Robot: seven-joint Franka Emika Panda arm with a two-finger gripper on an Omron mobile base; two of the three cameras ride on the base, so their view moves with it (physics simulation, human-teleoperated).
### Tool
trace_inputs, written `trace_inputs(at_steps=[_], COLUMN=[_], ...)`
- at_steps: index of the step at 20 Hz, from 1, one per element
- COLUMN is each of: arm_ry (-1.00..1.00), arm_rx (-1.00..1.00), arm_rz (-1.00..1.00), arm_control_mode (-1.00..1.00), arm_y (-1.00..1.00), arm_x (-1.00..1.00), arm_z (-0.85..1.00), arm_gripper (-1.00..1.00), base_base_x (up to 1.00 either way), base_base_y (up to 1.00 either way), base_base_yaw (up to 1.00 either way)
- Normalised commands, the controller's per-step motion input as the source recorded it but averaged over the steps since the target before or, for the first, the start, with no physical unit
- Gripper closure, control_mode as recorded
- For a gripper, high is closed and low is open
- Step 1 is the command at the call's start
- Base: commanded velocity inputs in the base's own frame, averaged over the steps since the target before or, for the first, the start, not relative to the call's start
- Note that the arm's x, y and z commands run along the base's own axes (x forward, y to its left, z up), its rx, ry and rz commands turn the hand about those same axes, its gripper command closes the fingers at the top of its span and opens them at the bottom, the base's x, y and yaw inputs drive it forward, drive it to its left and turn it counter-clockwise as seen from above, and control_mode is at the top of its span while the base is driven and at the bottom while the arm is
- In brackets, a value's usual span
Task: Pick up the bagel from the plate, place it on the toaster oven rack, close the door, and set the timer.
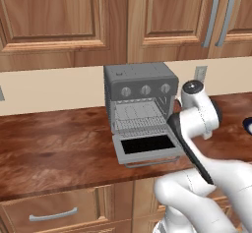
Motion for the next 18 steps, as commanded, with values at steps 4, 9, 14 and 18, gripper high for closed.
trace_inputs(at_steps=[4,9,14,18], arm_ry=[-0.17,-0.17,-0.16,-0.15], arm_rx=[0.15,0.15,0.17,0.19], arm_rz=[-0.57,-0.56,-0.53,-0.49], arm_control_mode=[-1.00,-1.00,-1.00,-1.00], arm_y=[-0.53,-0.54,-0.57,-0.60], arm_x=[0.00,0.08,0.06,0.04], arm_z=[0.09,0.08,0.05,0.00], arm_gripper=[-1.00,-1.00,-1.00,-1.00], base_base_x=[0.00,0.00,0.00,0.00], base_base_y=[0.00,0.00,0.00,0.00], base_base_yaw=[0.00,0.00,0.00,0.00])
